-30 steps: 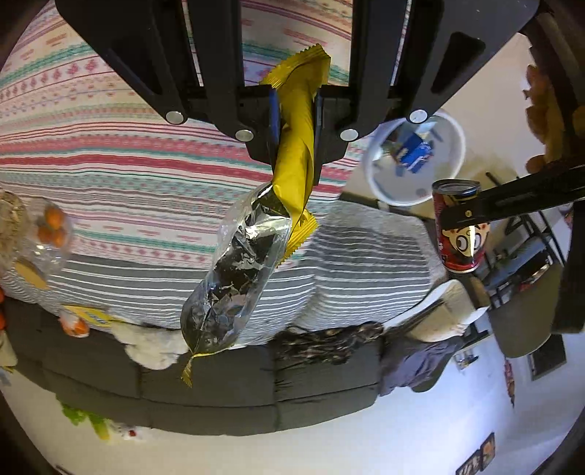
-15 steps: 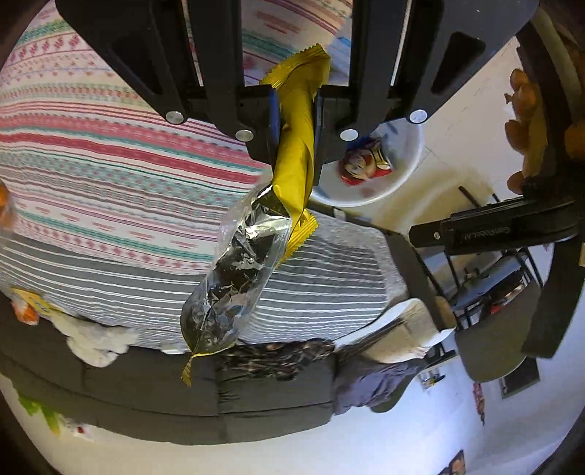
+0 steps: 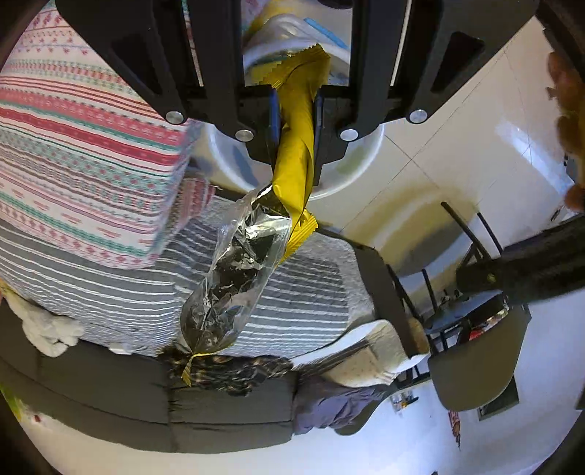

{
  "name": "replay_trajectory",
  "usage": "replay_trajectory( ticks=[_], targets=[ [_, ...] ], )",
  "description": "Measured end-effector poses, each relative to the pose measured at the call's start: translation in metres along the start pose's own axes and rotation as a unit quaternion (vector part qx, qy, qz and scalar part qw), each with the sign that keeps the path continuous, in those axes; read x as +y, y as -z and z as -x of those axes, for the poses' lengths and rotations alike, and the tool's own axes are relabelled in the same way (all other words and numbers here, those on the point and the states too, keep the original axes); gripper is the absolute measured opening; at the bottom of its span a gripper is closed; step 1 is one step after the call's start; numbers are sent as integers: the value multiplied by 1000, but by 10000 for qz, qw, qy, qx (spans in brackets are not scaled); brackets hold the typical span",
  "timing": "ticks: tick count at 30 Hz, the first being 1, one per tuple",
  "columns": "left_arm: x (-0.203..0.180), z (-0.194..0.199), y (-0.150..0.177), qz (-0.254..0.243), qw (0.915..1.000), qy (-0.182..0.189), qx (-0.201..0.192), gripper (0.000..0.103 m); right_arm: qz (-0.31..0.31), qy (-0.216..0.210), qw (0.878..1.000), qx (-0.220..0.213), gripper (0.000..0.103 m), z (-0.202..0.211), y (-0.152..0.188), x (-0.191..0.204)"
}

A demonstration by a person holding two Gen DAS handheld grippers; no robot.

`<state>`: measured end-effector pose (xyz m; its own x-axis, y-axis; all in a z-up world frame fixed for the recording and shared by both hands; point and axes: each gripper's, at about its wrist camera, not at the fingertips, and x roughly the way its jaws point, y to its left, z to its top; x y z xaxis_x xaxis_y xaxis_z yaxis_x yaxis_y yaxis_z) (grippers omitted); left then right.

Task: Collect trash
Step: 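Carry the red can and yellow packet to the wastebasket and release both, then move both open tools back over the table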

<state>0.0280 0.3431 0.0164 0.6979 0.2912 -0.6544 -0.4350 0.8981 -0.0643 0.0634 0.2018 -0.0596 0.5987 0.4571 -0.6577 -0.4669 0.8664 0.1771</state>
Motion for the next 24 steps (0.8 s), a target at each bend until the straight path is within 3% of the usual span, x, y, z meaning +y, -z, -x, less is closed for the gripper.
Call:
replay_trajectory(
  ticks=[6, 8, 9, 11, 14, 15, 20, 24],
  targets=[
    [19, 0, -5, 145, 9998, -97, -35, 67, 86, -127, 9998, 150, 14, -28, -4, 18],
    [23, -1, -5, 152, 9998, -156, -37, 67, 129, -127, 9995, 244, 19, -38, -3, 23],
    [24, -1, -5, 149, 9997, -194, -41, 68, 144, -102, 9994, 283, 24, -41, -2, 24],
    [26, -3, -5, 128, 9994, -324, -72, 68, 127, -1, 9993, 338, 52, -46, -1, 25],
    [24, -2, -5, -34, 9971, -720, -264, 72, 4, 150, 9994, 306, 62, -45, 0, 21],
    [23, 0, -4, -78, 9958, -840, -346, 80, -34, 186, 9994, 297, 65, -44, -1, 19],
    [12, 13, -2, -167, 9905, -1166, -707, 95, -245, 461, 9986, 48, 88, -27, -7, 2],
    [-6, 27, 2, -299, 9881, -1157, -963, 96, -505, 648, 9966, -111, 90, -5, -13, -22]
  ],
)
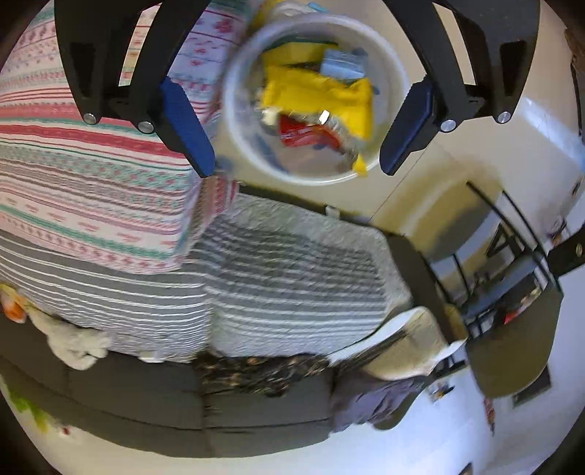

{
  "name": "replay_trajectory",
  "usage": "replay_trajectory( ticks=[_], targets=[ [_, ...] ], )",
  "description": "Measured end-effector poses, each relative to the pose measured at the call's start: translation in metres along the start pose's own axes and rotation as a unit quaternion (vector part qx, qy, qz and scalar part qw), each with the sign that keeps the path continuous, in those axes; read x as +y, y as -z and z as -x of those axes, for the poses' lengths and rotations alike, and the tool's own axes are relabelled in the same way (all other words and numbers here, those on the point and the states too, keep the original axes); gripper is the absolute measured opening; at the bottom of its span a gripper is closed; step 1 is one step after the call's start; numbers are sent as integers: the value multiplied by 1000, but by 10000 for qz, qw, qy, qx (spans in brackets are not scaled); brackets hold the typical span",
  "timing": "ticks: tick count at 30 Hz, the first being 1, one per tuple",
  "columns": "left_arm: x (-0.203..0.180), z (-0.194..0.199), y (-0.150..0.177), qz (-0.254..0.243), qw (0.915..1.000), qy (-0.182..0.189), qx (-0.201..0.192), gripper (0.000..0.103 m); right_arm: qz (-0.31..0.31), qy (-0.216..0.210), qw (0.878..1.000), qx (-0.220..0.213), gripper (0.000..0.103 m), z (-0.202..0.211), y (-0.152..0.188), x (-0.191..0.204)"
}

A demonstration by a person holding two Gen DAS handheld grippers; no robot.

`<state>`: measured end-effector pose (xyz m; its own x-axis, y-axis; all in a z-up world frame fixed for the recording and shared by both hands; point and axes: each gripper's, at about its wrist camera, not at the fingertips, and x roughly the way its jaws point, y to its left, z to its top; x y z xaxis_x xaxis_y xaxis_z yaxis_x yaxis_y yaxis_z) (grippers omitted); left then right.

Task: Collect trash
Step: 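Move both open tools back over the table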

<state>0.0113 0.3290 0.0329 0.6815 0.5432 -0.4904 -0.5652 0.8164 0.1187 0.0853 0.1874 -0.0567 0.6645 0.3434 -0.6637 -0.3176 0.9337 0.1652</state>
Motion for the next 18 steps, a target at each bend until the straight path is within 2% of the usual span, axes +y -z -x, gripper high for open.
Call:
replay_trajectory(
  ticks=[3, 8, 15, 18],
  targets=[
    [-16, 15, -1, -128, 9997, 120, -174, 96, -118, 221, 9996, -123, 95, 16, -5, -22],
    [-46, 37, 0, -321, 9991, 174, -202, 96, -302, 510, 9978, -300, 95, 44, -9, -60],
    [-92, 73, 1, -281, 9966, 735, -240, 96, -498, 1002, 9915, -660, 96, 94, -6, -120],
    [-116, 92, 1, -313, 9945, 903, -421, 96, -593, 1277, 9865, -840, 96, 120, -3, -151]
  ],
)
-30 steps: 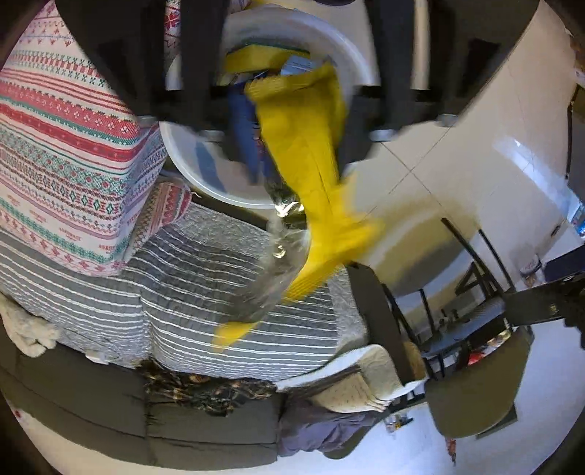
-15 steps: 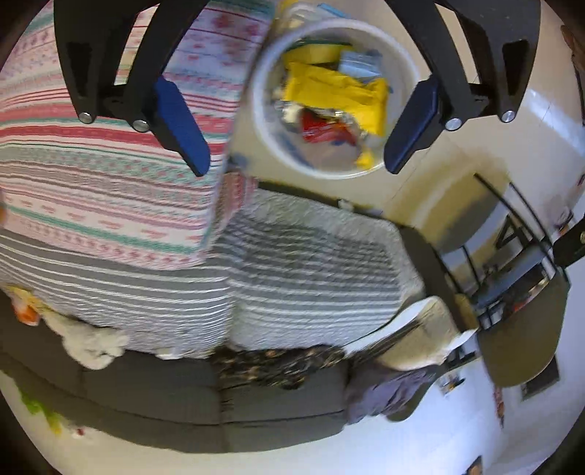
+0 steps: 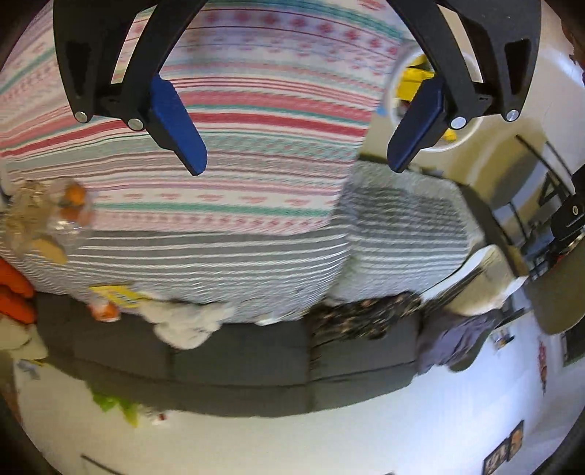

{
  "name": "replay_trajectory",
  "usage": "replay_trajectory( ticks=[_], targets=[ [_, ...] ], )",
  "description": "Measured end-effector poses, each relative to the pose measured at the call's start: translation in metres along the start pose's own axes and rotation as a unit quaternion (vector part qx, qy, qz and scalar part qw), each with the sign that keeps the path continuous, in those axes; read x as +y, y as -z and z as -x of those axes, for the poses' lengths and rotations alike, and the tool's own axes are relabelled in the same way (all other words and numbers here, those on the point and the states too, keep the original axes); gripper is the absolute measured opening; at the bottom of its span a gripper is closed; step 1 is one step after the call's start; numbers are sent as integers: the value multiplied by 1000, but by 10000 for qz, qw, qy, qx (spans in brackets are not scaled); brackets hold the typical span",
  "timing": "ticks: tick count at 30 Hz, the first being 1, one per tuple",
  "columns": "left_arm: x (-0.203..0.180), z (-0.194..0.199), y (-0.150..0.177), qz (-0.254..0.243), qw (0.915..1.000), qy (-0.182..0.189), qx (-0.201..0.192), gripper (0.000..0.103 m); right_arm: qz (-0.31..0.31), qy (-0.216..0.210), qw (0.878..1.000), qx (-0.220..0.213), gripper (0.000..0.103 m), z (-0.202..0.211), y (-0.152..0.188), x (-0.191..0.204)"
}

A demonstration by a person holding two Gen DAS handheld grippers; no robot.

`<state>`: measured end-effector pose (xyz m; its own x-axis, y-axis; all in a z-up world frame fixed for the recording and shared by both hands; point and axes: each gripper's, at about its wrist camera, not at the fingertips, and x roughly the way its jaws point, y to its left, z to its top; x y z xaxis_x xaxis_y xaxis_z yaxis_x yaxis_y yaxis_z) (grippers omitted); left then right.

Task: Collect trash
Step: 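Move both open tools back over the table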

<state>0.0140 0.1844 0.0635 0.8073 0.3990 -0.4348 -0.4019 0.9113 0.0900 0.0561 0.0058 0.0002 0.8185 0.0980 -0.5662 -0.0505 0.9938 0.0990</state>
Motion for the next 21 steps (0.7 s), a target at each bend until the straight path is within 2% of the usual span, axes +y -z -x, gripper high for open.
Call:
replay_trajectory(
  ticks=[7, 11, 21],
  targets=[
    [-67, 31, -1, -140, 9985, 465, -240, 96, -301, 492, 9977, -364, 96, 35, -10, -74],
    [-99, 38, 6, -317, 9965, 772, -88, 96, -411, 641, 9961, -452, 96, 52, -11, -113],
    [-157, 53, 32, -646, 9875, 1425, 198, 96, -597, 1066, 9904, -653, 96, 66, 10, -173]
  ],
)
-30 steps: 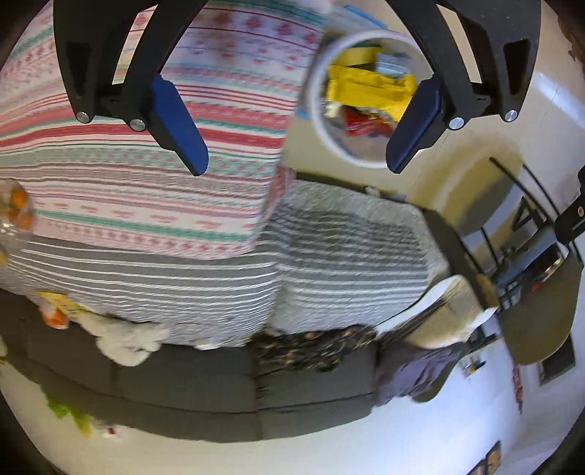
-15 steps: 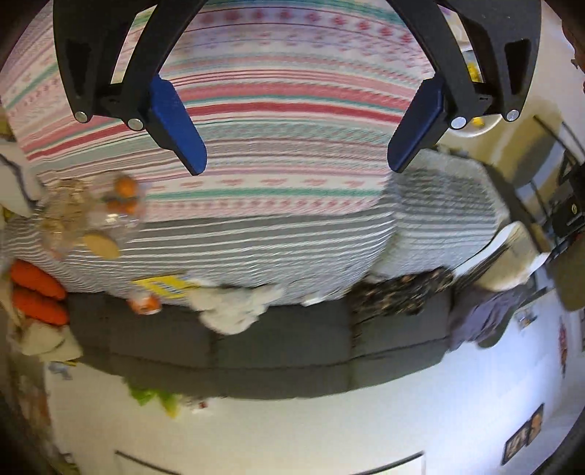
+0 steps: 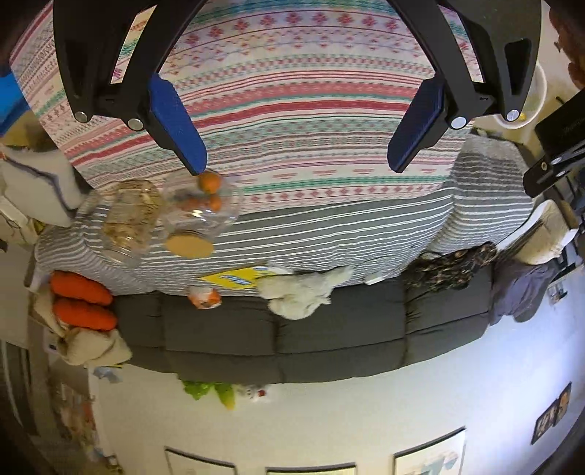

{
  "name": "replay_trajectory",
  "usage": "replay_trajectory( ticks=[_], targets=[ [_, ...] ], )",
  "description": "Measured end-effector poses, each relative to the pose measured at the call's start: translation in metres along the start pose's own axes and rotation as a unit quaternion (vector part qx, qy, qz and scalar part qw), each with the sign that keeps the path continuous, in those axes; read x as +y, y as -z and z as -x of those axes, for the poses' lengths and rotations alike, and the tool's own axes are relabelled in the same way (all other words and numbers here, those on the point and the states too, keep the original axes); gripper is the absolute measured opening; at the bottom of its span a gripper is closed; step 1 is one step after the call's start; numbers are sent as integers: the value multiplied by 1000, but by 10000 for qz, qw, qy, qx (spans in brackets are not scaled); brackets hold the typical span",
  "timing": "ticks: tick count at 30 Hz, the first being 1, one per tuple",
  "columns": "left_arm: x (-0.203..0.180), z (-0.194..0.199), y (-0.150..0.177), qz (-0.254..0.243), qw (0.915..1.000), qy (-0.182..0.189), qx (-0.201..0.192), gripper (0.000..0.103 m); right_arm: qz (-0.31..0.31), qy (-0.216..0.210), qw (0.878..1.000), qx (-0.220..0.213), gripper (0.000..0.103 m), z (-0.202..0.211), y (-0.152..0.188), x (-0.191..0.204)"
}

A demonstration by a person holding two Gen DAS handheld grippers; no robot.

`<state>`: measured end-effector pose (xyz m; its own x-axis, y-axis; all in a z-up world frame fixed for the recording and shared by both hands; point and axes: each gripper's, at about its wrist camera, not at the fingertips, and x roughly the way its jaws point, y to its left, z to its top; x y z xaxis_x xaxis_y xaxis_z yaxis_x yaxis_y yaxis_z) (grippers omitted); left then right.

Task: Collect trash

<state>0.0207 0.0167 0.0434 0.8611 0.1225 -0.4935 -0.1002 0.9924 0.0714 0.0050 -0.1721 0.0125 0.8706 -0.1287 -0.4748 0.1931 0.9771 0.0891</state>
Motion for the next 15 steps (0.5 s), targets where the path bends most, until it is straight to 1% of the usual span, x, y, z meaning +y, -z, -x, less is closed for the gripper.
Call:
replay_trajectory(
  ticks=[5, 9, 15],
  targets=[
    [-18, -5, 4, -147, 9997, 168, 9, 96, -180, 71, 9998, 97, 96, -11, 2, -17],
    [-25, -9, 3, -126, 9996, 249, 17, 96, -133, 254, 9996, -42, 96, -9, 1, -24],
    [-35, -8, 4, -156, 9995, 264, -56, 96, -169, 281, 9994, -95, 96, -8, -1, -28]
  ],
)
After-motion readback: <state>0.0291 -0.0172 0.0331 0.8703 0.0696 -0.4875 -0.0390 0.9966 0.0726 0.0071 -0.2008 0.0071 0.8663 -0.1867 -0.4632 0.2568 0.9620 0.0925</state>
